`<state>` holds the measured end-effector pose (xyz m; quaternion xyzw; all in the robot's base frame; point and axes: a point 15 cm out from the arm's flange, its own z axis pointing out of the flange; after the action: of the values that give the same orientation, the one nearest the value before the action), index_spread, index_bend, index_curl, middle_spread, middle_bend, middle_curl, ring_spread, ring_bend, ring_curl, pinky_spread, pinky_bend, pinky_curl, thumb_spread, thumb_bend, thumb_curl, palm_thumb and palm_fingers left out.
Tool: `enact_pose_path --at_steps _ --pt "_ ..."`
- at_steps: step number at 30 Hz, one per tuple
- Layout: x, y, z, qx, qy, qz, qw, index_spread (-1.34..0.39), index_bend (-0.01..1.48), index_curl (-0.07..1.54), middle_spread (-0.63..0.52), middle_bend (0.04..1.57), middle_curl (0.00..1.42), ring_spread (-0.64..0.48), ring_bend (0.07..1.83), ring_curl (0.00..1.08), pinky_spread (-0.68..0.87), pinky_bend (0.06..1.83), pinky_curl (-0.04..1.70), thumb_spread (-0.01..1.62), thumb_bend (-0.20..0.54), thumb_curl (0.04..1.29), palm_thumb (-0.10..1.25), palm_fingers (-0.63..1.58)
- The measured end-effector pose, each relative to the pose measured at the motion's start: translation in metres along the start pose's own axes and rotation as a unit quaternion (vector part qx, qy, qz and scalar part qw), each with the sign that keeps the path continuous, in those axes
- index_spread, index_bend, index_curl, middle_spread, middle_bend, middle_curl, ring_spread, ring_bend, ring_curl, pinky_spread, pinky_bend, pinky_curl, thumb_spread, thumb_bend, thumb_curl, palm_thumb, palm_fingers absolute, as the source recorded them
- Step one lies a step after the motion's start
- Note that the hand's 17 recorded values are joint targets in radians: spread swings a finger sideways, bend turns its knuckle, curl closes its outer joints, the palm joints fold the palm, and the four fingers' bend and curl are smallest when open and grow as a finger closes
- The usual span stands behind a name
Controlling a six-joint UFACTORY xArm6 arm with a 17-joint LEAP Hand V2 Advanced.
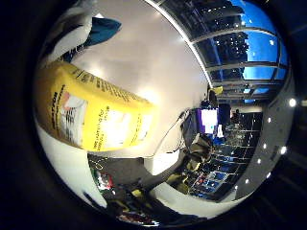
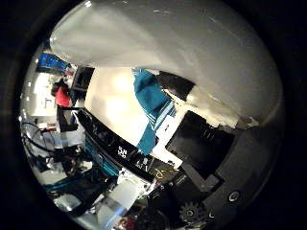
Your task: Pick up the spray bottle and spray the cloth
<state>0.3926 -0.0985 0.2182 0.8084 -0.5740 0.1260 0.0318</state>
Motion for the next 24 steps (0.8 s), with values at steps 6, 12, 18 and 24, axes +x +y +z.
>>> enact_pose_path --at_steps 6,12,18,24 --pt "-0.007 -0.009 -0.017 0.018 0.007 -0.008 1.0 -0.24 1.11 0.95 -0.11 1.41 0.75 -0.23 1.36 0.83 -0.14 1.02 1.54 1.04 -0.016 0.64 1.02 1.11" --pt "-0.011 -0.01 -0.035 0.027 0.017 -0.016 0.999 -0.24 1.11 0.95 -0.11 1.41 0.75 -0.23 1.35 0.83 -0.14 1.02 1.54 1.04 -0.012 0.64 1.02 1.11" --pt "-0.017 -0.009 -0.028 0.02 0.012 -0.008 1.0 -0.24 1.11 0.95 -0.11 1.41 0.75 -0.23 1.35 0.83 -0.14 1.02 1.54 1.03 -0.014 0.64 1.02 1.11" --pt "-0.022 -0.01 -0.017 0.012 0.002 0.0 1.0 -0.24 1.11 0.95 -0.11 1.41 0.75 -0.23 1.35 0.84 -0.14 1.02 1.54 1.03 -0.014 0.65 1.02 1.11"
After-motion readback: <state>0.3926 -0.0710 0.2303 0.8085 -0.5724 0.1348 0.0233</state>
